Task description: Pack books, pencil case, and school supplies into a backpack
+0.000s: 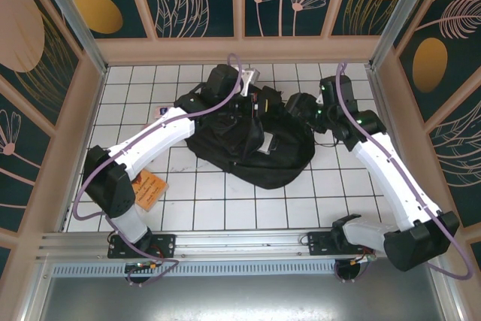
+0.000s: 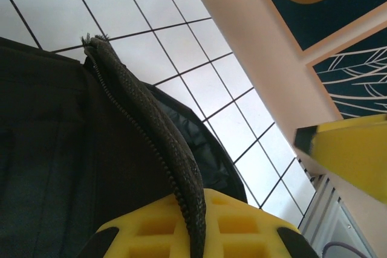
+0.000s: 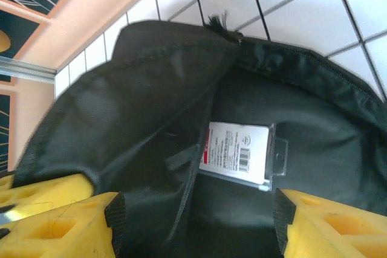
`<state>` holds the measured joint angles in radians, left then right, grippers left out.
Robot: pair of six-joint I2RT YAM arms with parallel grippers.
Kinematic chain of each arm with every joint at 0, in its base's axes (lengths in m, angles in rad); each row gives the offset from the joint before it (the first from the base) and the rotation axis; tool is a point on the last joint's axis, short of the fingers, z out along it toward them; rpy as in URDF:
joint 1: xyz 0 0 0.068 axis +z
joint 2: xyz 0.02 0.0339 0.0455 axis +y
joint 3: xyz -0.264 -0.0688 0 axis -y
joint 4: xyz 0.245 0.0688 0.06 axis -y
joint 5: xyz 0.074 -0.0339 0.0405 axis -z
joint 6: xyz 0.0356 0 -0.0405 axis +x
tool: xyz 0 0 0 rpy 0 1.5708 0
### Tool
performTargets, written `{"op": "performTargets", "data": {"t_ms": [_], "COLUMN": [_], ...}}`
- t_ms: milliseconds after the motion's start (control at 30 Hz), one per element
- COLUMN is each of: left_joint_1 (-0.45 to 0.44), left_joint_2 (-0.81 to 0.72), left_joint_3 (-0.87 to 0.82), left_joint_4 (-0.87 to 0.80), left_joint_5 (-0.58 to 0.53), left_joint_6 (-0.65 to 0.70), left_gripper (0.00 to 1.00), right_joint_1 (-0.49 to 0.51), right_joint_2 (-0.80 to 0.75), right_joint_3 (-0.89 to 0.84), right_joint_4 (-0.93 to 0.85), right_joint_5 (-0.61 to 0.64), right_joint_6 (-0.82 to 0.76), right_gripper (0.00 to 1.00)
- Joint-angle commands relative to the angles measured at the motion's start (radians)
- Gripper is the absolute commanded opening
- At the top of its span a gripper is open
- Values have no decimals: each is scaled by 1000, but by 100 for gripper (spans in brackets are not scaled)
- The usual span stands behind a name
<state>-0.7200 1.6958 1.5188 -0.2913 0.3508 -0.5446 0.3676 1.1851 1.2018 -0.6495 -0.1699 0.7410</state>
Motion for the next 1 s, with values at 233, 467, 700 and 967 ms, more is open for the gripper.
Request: {"op": "performTargets", "data": {"t_ms": [233,467,700,967], "left_joint_1": [4,4,4,33], "left_joint_2": [-36,-85,-155,-216], "left_joint_3": [-51,-63,-79,-94], "left_joint_4": [64,84,47,-42], "left_joint_5": [120,182,111,-43], "left_joint_6": [-25,-40,-39,-34], "left_gripper": [30,48,54,54], "right_joint_1": [-101,-102,-99,-35], "right_joint_2": [-34,-65,-148,-103], "right_joint_3": [-306,-346,-402,-320], "right_joint_4": [436,545,605,376], "right_joint_5": [-395,-402,-369,-308], "right_joint_6": [470,576,633,350], "right_gripper": [66,70,70,70]}}
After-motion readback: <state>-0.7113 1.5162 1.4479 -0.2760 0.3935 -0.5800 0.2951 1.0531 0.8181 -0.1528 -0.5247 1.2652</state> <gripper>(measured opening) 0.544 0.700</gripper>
